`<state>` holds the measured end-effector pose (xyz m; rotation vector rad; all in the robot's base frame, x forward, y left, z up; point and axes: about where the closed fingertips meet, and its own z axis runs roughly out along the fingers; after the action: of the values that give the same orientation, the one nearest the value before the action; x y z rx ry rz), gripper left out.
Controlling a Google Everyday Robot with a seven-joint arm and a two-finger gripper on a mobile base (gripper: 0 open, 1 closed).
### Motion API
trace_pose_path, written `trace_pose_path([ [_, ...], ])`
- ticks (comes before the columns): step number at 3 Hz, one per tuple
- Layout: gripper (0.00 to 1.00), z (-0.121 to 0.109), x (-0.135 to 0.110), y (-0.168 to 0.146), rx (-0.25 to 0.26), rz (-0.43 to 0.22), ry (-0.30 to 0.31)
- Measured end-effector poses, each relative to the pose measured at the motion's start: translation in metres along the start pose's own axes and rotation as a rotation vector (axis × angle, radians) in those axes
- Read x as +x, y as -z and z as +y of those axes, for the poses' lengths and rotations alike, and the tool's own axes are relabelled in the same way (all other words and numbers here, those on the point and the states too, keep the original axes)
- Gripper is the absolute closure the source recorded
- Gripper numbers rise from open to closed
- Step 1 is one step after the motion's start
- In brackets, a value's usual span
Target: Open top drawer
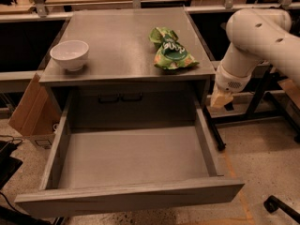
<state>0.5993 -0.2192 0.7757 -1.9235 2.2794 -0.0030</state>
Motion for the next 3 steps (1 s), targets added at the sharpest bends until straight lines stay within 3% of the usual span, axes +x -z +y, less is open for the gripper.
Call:
trace_pose_path([
  [1,1.00,-0.005,0.005,0.058,0.091,0.033,-0.056],
  [3,1.00,0.037,-0.006,0.165,0.241,0.097,-0.232],
])
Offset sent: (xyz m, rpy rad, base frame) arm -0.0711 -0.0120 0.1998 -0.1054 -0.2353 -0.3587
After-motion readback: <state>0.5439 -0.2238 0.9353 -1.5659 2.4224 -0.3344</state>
